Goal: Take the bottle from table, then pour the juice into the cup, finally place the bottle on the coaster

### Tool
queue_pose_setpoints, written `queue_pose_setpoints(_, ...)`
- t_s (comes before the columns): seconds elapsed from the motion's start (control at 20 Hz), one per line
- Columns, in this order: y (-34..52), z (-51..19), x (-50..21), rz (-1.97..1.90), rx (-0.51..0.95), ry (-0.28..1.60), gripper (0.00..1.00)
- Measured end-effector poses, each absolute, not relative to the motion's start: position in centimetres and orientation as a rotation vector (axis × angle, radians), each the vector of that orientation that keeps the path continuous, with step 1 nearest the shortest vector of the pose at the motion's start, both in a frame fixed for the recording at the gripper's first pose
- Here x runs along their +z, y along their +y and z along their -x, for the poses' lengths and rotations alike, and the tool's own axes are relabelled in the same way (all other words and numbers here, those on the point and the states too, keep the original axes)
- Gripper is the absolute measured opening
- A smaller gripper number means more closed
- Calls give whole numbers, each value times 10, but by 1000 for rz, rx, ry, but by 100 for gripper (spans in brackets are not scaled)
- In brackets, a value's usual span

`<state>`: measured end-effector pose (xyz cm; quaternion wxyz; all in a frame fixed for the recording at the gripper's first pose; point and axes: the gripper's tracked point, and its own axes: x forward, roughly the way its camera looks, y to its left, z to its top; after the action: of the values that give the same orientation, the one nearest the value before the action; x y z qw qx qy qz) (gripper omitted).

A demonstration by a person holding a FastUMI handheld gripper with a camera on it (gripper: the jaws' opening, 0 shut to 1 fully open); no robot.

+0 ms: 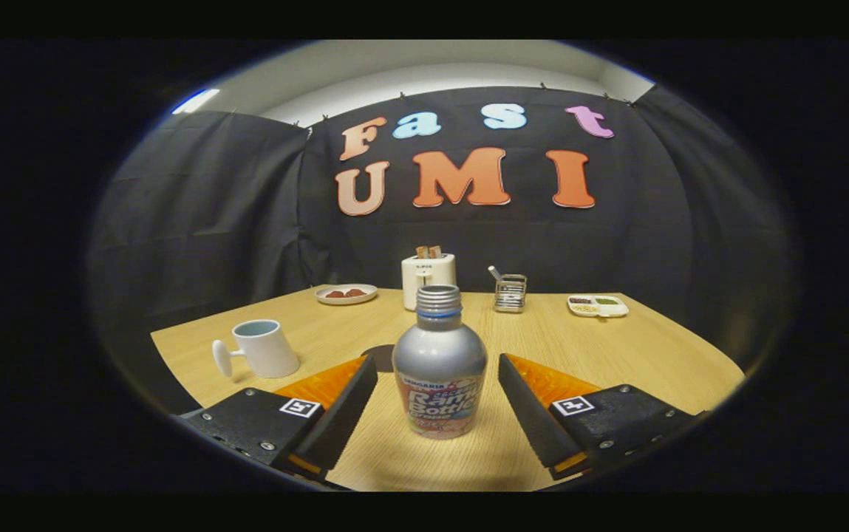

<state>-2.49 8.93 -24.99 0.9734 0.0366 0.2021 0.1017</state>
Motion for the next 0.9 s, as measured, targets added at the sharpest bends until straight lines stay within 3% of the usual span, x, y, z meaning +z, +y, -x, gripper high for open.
queue_pose_setpoints(0.4,90,25,-288,-119,182,506,92)
queue_pose_setpoints(0.45,91,26,-290,-133,181,516,85)
queue_pose_setpoints(0.6,92,22,-290,-116,167,524,79)
queue_pose_setpoints(0.9,99,11,-274,-47,175,514,78)
